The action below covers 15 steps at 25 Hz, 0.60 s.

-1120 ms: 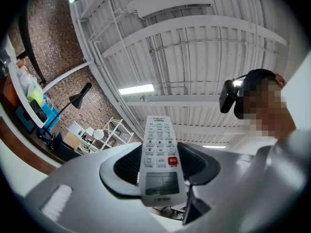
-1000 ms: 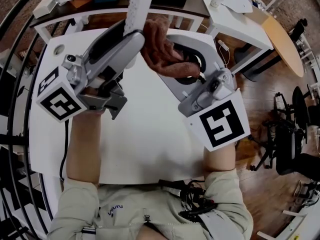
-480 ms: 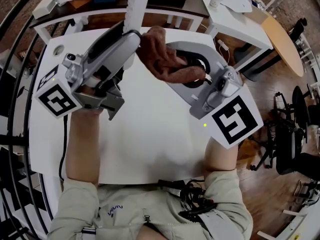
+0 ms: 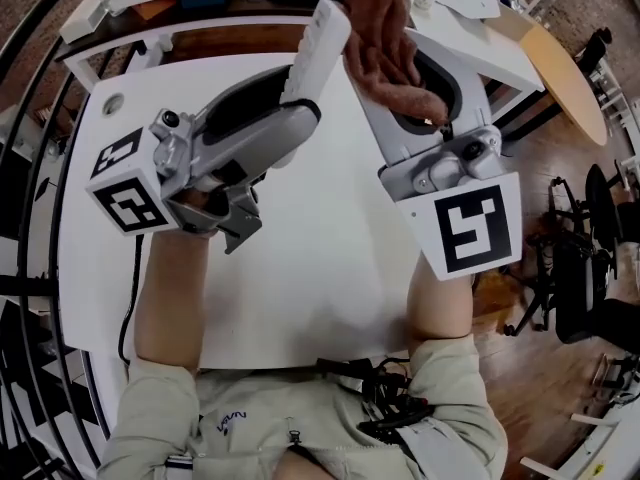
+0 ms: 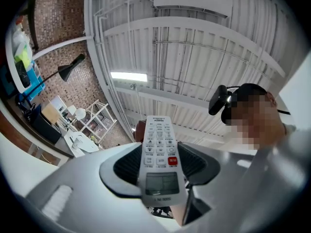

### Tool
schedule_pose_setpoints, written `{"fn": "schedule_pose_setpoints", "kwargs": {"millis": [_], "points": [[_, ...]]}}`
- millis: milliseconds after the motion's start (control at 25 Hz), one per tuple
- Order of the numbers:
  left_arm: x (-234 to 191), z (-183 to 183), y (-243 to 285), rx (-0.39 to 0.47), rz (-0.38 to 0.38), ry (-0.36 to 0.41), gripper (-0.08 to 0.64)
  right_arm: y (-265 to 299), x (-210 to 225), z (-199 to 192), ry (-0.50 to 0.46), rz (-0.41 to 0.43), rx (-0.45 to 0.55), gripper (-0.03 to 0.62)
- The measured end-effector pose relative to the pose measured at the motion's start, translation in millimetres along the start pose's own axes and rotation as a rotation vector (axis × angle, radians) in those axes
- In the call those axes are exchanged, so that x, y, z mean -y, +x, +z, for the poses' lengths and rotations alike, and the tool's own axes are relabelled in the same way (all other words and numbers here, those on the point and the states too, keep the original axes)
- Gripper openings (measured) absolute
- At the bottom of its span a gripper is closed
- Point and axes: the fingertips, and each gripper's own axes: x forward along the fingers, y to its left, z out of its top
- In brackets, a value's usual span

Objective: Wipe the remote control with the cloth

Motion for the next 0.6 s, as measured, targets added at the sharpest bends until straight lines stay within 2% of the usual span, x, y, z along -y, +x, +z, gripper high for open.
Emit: {"fn": "schedule_pose_setpoints", "kwargs": {"millis": [320, 600], "points": [[2.2, 4.1, -1.0, 0.024, -0.018, -0.013, 0.241, 7.0, -21.5, -9.4, 0.008, 0.088, -0.031, 0.12], [2.9, 13.6, -6.9, 0.067, 0.0, 0.0, 0.241, 8.2, -47.9, -15.9, -0.005, 0.179, -0.067, 0.118]]}}
